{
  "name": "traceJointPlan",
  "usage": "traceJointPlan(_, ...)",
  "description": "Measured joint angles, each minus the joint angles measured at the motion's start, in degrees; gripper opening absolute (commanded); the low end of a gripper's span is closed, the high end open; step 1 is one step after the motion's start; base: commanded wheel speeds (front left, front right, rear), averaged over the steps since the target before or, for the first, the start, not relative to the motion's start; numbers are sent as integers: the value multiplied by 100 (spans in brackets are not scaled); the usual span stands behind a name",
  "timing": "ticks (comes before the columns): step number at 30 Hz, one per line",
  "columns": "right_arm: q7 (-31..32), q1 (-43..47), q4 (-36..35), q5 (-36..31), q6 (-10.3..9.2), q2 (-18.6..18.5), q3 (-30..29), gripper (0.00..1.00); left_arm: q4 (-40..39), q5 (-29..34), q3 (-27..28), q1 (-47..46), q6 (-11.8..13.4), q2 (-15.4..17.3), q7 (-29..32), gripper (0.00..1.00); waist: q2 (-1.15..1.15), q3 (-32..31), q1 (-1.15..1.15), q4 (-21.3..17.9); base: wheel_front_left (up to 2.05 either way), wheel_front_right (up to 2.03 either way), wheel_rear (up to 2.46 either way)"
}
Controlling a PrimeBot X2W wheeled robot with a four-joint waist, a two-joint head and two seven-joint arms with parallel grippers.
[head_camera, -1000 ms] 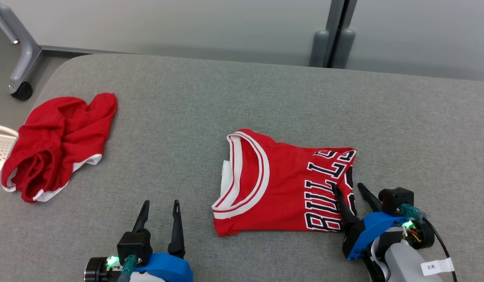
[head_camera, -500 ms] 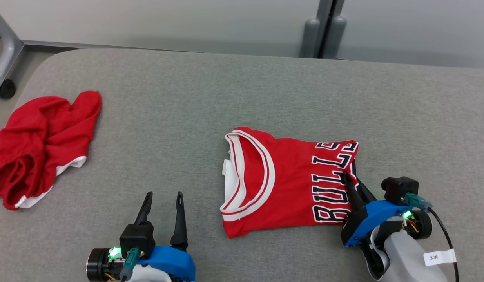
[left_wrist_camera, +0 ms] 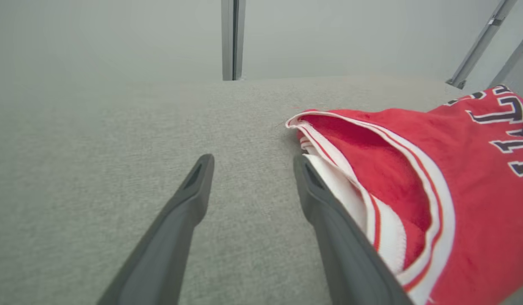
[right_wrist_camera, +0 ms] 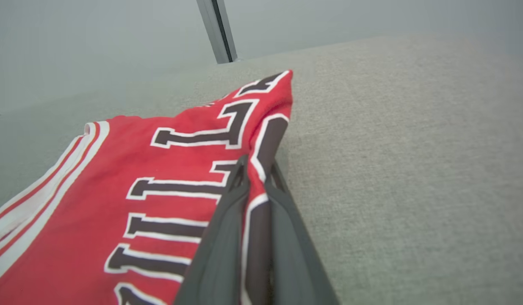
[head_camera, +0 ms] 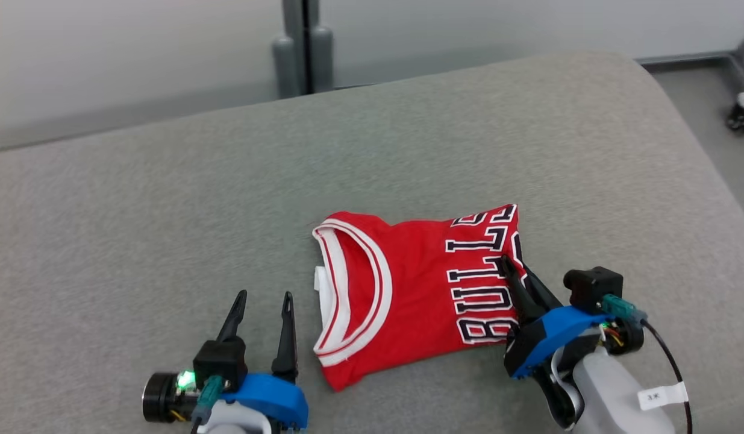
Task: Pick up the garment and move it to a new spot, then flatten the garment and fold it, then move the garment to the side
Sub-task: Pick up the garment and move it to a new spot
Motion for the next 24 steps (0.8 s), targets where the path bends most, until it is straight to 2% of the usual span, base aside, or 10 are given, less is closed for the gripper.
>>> traceJointPlan(7,-2,19,-237,152,0,-8,291,0,33,-48,-55,-119,9,-3,0,100,0,-36,0,-1006,0,0,0)
traceJointPlan(13,0,39,-361,169,0,-13,346,0,69,-7,-40,-234,5,-10,0,100,0,-83,-1,-1542,0,0,0)
traceJointPlan(18,0,41,-372,66,0,-13,250,0,108,56,-45,-315,-30,-9,0,100,0,-32,-1,-1592,0,0,0)
traceJointPlan(24,1,-288,-266,-249,0,-62,-122,0,190,82,-70,-356,-27,-5,0,100,0,65,-1,-1294,0,0,0)
